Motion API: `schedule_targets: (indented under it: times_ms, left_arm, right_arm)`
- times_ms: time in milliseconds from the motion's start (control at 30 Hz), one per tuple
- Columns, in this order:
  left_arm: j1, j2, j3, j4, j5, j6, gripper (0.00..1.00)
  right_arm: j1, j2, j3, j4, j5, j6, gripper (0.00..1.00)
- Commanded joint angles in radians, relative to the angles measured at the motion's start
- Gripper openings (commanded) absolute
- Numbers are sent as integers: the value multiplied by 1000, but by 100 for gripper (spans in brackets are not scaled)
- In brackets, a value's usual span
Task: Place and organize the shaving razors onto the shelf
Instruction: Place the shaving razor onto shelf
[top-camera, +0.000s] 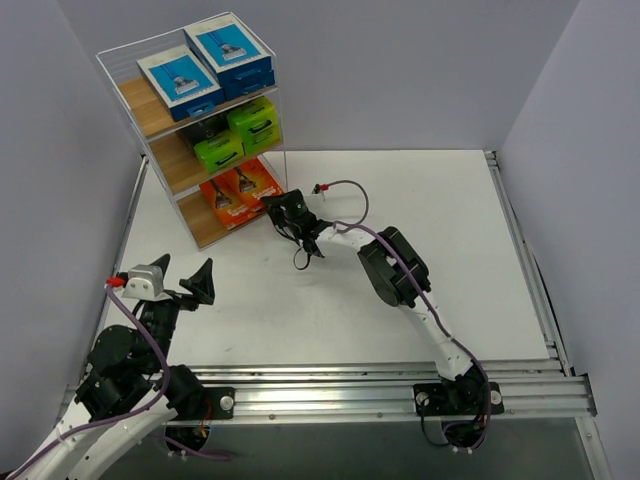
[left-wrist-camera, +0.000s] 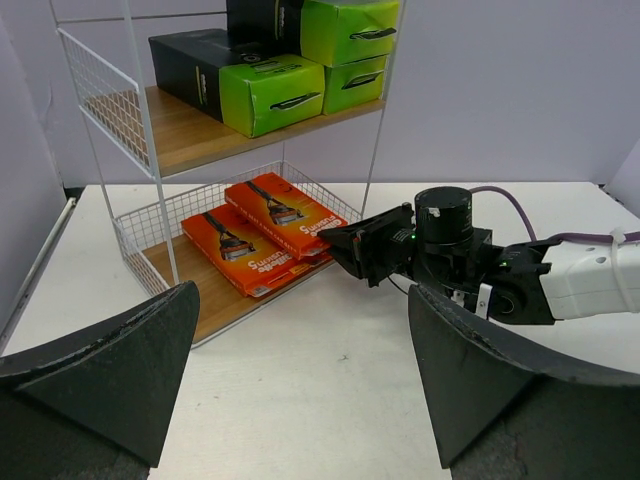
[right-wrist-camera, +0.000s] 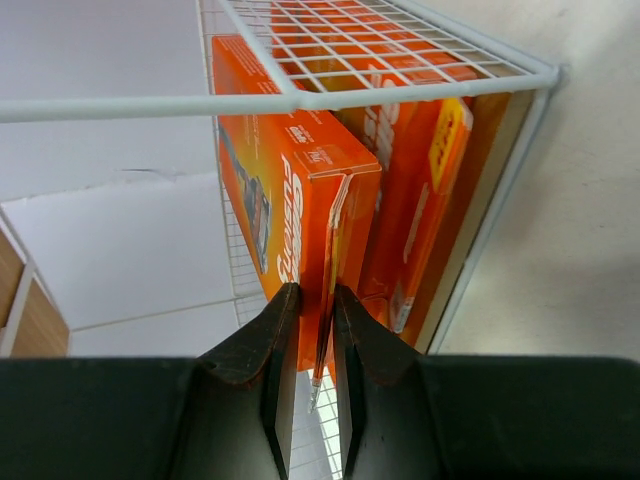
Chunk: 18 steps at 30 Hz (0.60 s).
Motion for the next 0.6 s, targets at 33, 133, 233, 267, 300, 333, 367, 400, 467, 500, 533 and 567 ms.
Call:
schedule_targets:
  times_ms: [33, 133, 233, 267, 300, 333, 367, 400, 467, 500, 533, 567]
  left_arm:
    - [-12, -13, 9, 41, -14, 2, 94]
    - [-13, -16, 8, 41, -14, 3, 94]
    - [-19, -17, 8, 41, -11, 3, 94]
    - [-26, -17, 8, 43, -10, 3, 94]
    - [-26, -19, 6, 41, -10, 5, 94]
    - [-27, -19, 6, 43, -14, 5, 94]
    - [-27, -20, 5, 41, -15, 5, 94]
    - [-27, -20, 5, 43, -20, 6, 94]
    - [-27, -20, 3, 41, -29, 8, 94]
    - [-27, -22, 3, 44, -29, 8, 94]
    - [-27, -23, 3, 45, -24, 8, 94]
    - [-27, -22, 3, 45, -24, 6, 94]
  right_arm:
    - [9, 10, 70, 13, 49, 28, 0]
    - [8, 14, 78, -1, 59, 28, 0]
    - [3, 10, 76, -16, 65, 27, 0]
    - [1, 10, 72, -21, 66, 28, 0]
    - [0, 13, 70, -24, 66, 28, 0]
    - [-2, 14, 72, -24, 66, 30, 0]
    - [-2, 16, 72, -24, 66, 33, 0]
    - [-3, 20, 72, -22, 68, 33, 0]
    - [-5, 24, 75, -25, 71, 34, 0]
    - [-8, 31, 85, -34, 72, 33, 0]
    - [-11, 36, 95, -44, 71, 28, 0]
    - [-14, 39, 101, -54, 69, 25, 0]
